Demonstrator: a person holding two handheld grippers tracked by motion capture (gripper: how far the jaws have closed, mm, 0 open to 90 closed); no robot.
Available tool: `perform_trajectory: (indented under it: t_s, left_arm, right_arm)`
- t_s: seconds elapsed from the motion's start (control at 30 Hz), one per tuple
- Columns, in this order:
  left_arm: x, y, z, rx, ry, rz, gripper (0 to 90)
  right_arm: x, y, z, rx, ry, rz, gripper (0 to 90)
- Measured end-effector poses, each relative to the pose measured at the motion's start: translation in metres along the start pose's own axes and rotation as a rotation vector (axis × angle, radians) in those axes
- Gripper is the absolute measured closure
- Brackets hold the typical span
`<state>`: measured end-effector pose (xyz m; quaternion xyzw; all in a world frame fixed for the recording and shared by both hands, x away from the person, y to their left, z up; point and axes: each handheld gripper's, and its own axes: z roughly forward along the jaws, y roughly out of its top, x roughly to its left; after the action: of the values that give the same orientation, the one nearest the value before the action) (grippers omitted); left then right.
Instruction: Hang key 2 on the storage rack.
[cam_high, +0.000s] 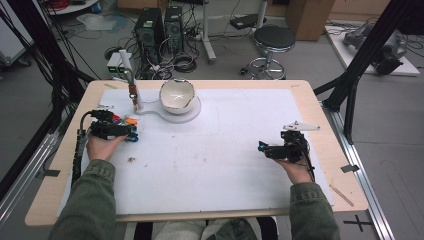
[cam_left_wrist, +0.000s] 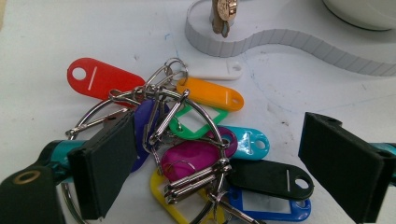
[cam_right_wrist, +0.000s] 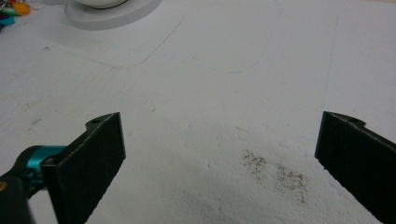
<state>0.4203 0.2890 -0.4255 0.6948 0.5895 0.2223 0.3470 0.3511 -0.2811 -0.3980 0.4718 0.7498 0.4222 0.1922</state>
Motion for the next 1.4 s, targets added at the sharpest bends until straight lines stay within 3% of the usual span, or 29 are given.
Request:
perform_trajectory:
  t_s: [0.2,0.3,0.37,0.43,0.53,0.57,0.6,0.63,0.67,0.73,0.97,1.4]
  left_arm:
    - [-0.004,-0.002,0.006,0.034,0.045,0.041,22.9]
    - [-0.003,-0.003,0.008,0.048,0.073,0.035,30.0]
    - [-0.003,-0.004,0.009,0.061,0.085,0.037,38.4]
    - [-0.006,-0.005,0.010,0.068,0.096,0.069,52.8]
    - [-0.007,-0.005,0.009,0.071,0.107,0.110,56.7]
    - [-0.006,-0.005,0.008,0.066,0.103,0.106,58.0]
    - [-0.004,-0.004,0.006,0.050,0.089,0.097,64.0]
    - [-0.003,-0.003,0.004,0.047,0.104,0.092,73.8]
    - [-0.001,-0.003,0.002,0.046,0.091,0.090,75.9]
    - [0.000,-0.003,0.001,0.046,0.085,0.094,77.0]
    - [-0.007,-0.003,-0.004,0.045,0.096,0.164,79.2]
    - [-0.005,0.001,-0.026,-0.032,0.096,0.147,79.4]
  right_arm:
    - [0.001,0.000,0.000,0.002,0.002,-0.003,0.7]
    - [0.001,0.000,0.000,-0.001,0.000,-0.004,0.7]
    - [0.001,0.000,0.001,0.001,0.001,-0.003,0.7]
    - [0.001,0.000,0.001,0.002,0.003,-0.007,0.7]
    - [0.002,0.000,0.002,0.007,0.004,-0.011,0.7]
    - [0.002,0.000,0.002,0.008,0.004,-0.010,0.7]
    - [0.002,0.000,0.002,0.006,0.003,-0.012,0.7]
    - [0.002,0.000,0.002,0.004,0.003,-0.011,0.7]
    - [0.002,0.000,0.001,0.001,0.002,-0.007,0.7]
    - [0.001,0.000,0.001,0.001,0.001,-0.006,0.7]
    - [0.002,0.000,0.001,0.001,0.003,-0.005,0.7]
    - [0.002,-0.001,0.001,0.008,0.003,-0.007,0.7]
